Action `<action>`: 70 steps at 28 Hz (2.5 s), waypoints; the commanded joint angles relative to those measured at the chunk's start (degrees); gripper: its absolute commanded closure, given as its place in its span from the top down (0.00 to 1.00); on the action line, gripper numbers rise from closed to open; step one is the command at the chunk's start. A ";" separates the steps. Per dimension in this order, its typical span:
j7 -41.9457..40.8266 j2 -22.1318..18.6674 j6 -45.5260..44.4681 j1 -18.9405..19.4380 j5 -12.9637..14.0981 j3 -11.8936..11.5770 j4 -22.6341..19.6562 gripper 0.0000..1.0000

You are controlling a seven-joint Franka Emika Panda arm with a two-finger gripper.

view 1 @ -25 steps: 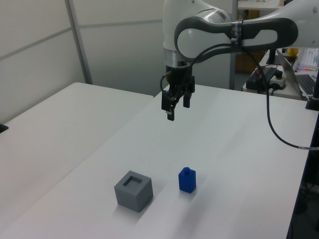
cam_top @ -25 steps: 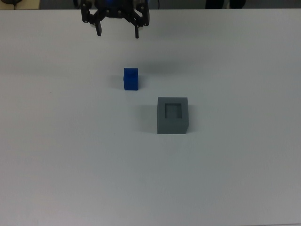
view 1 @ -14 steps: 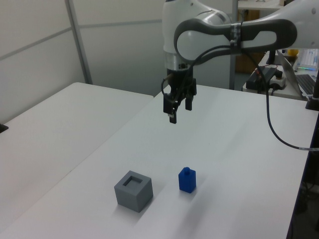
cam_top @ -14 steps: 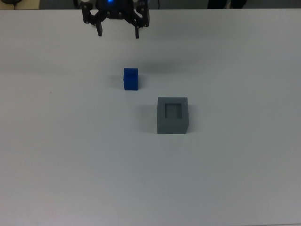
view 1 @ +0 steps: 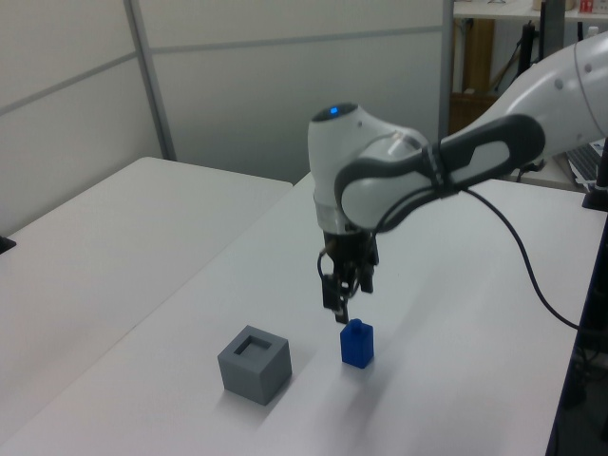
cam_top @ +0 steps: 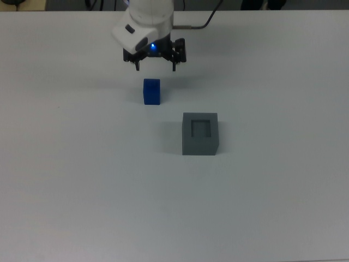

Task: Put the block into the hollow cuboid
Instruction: 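Lower the open gripper down over the blue block, then close the gripper on the blue block, then lift the blue block and carry it toward the grey hollow cube, then lower the blue block into the opening of the grey cube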

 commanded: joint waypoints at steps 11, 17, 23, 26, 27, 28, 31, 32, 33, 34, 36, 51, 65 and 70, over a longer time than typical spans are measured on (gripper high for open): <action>0.71 6.66 7.77 -0.36 -4.92 -0.36 -1.84 0.94; 0.89 7.01 7.86 -0.54 -3.87 -0.36 -1.41 0.62; 0.89 6.66 6.90 -0.45 -2.81 -0.36 -1.14 0.36; 0.36 6.74 3.48 -0.45 -2.90 -0.36 0.96 0.34; 0.10 6.74 1.81 -0.54 -2.81 -0.45 1.84 0.33; 0.01 6.74 0.58 -0.54 -2.81 -0.62 2.89 0.31; 0.10 6.83 -4.52 -0.54 -2.81 -0.98 7.11 0.31; 0.01 6.83 -5.84 -0.62 -2.81 -0.98 8.43 0.31; -0.08 6.92 -7.07 -0.62 -2.81 -0.98 9.74 0.31; -0.60 7.09 -8.91 -0.89 -2.72 -0.98 12.80 0.31; -1.48 7.27 -10.06 -1.06 -2.11 -0.98 15.55 0.31; 1.85 19.13 -9.28 4.46 0.53 -1.85 34.10 0.31; 6.95 22.12 -2.86 9.57 3.17 -3.88 33.93 0.31; 10.63 22.12 -2.77 9.75 3.25 -3.88 33.66 0.31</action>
